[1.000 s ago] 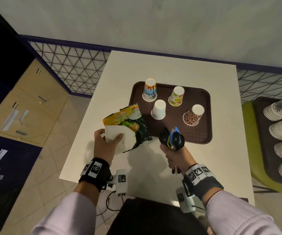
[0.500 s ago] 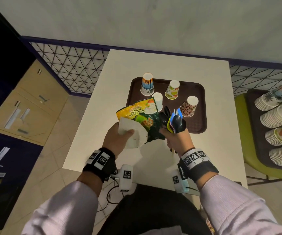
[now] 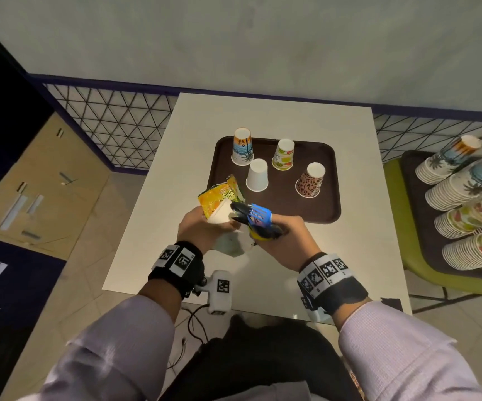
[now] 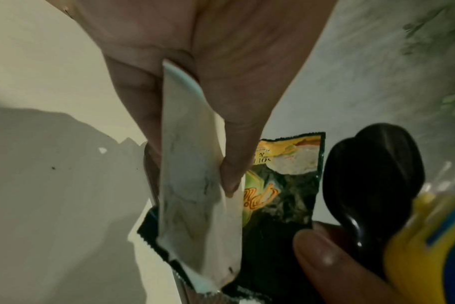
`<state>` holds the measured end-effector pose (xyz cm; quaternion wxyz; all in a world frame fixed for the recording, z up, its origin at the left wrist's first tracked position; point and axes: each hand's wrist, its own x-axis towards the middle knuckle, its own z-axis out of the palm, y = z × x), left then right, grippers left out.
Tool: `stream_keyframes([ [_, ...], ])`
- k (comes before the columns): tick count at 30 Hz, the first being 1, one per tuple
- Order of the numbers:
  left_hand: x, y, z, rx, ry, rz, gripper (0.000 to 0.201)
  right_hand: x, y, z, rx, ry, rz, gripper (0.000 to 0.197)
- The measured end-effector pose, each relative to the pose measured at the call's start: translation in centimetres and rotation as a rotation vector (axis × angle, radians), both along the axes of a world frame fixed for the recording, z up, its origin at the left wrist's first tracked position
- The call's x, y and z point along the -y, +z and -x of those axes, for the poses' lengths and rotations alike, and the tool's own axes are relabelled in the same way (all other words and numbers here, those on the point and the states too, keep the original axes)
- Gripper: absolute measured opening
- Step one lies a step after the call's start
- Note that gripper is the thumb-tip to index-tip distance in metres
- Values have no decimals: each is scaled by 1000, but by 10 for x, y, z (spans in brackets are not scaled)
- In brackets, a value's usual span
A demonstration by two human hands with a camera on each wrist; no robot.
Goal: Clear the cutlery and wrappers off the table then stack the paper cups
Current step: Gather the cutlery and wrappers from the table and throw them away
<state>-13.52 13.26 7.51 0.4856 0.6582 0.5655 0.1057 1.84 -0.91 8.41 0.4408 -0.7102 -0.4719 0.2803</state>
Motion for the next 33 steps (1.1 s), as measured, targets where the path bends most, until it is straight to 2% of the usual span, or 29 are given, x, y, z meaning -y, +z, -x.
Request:
stream_keyframes([
  [2, 2, -3, -3, 86, 131, 54, 58, 1, 2, -2, -40, 19, 145, 16],
  [5, 8, -3, -6, 245, 267, 124, 54, 1, 2, -4, -43, 38, 190, 18],
  [9, 13, 6, -13, 409, 177, 259, 65, 0, 1, -6, 23, 50, -35, 14],
  [13, 8, 10, -7, 459, 102, 361, 74, 6, 6, -15, 125, 18, -37, 23],
  [18, -1, -3, 5, 442, 131, 323, 41, 8, 15, -23, 104, -23, 83, 30],
  [20, 2, -5, 5, 488, 168, 314, 41, 8, 15, -22, 99, -28, 83, 31],
  [23, 11, -1, -3, 585, 240, 365, 30, 7, 11, -15, 92, -15, 12, 34],
  [26, 17, 3, -12, 600, 235, 370, 21, 6, 7, -8, 87, 25, -111, 25],
  [28, 19, 2, -16, 559, 174, 349, 24, 4, 5, -4, 17, 49, -143, 18],
  [31, 22, 4, -20, 552, 128, 373, 30, 1, 5, 4, -47, 99, -144, 19],
  [33, 26, 4, -22, 584, 121, 465, 54, 0, 4, 7, -23, 144, -104, 19],
])
